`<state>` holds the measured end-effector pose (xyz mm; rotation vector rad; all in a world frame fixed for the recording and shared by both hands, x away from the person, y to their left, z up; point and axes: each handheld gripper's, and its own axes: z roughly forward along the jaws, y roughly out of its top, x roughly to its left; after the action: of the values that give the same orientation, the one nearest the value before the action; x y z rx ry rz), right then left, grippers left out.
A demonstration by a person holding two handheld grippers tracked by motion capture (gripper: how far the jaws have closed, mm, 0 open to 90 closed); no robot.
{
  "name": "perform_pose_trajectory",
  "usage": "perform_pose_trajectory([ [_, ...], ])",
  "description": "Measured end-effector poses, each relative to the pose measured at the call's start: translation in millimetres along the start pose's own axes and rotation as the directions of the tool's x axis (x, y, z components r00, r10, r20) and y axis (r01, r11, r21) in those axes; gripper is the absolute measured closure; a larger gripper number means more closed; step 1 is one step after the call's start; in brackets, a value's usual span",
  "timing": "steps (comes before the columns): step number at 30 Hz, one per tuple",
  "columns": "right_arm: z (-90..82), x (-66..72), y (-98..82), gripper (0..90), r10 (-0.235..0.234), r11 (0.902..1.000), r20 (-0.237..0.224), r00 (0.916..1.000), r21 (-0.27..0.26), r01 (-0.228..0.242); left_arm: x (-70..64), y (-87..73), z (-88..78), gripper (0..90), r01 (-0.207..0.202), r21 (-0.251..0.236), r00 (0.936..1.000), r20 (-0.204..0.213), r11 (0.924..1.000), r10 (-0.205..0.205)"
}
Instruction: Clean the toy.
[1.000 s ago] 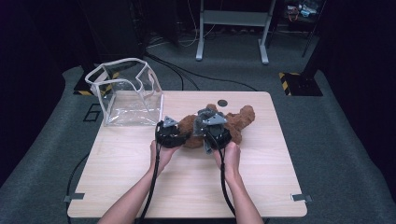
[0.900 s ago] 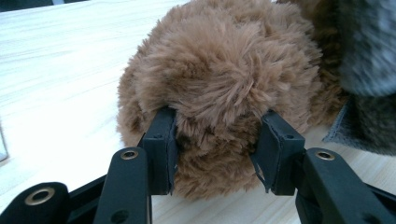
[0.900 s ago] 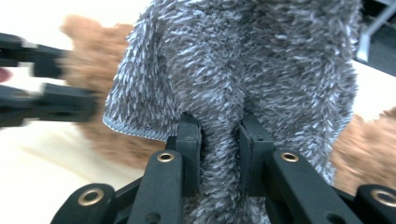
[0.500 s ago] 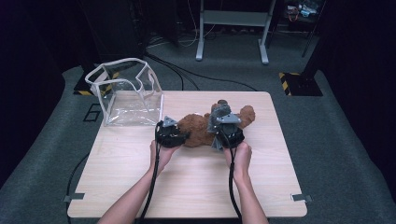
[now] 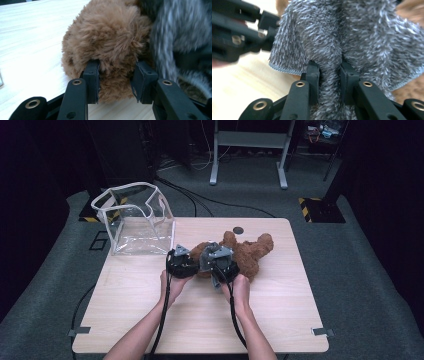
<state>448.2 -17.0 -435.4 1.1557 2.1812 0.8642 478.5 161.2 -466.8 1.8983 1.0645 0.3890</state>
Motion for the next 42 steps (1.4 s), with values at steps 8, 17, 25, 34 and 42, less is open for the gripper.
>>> perform_pose_trajectory([
  [8,5.6,-2.3,-16.0,72.9,0.014,0.9995,-0.011,0.9998,0.029,-0.014,6.4,0.2,-4.2,62.0,0.014,-0.013,0.9999,0.004,0.9998,-0.014],
  [17,9.1,-1.8,-32.4,72.7,-0.036,0.9917,-0.018,0.9992,0.123,0.038,13.8,1.0,-9.1,62.8,0.035,-0.027,0.9993,-0.010,0.9990,-0.036],
  [25,-19.0,-4.3,-8.1,71.6,-0.016,0.9998,-0.011,0.9998,-0.010,0.016,12.4,1.6,-5.4,63.7,0.037,-0.023,0.9993,-0.009,0.9991,-0.037],
  [34,13.1,7.2,-6.3,71.8,-0.028,0.9981,-0.042,0.9987,0.054,0.030,13.5,0.9,-2.3,65.4,0.036,-0.017,0.9992,-0.012,0.9992,-0.037],
  [42,14.0,10.0,-28.1,72.1,-0.044,0.9906,-0.136,0.9897,0.123,0.061,13.7,0.8,-1.2,65.4,0.036,-0.020,0.9993,-0.011,0.9992,-0.036],
])
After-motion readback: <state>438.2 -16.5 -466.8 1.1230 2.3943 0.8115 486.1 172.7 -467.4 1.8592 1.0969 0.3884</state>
